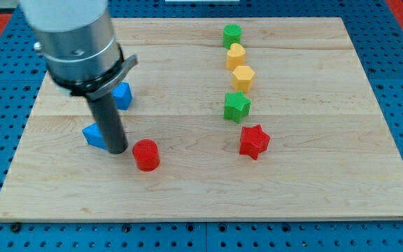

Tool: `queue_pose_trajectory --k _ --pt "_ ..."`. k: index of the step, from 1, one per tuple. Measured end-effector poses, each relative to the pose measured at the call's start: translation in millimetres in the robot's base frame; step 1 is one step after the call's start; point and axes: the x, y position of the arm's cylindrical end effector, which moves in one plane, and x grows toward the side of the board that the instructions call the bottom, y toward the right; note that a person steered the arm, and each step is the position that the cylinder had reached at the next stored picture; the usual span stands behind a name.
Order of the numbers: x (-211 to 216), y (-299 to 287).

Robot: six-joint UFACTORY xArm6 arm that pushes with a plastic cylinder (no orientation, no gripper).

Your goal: Slide the red star below the green star

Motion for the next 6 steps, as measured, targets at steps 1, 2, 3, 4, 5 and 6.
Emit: queue_pose_trajectory --k 1,2,3,4,5,6 --pt "18 46" --pt "18 120" --pt "36 104" --pt "43 219" --pt "9 231" --pt "-11 204"
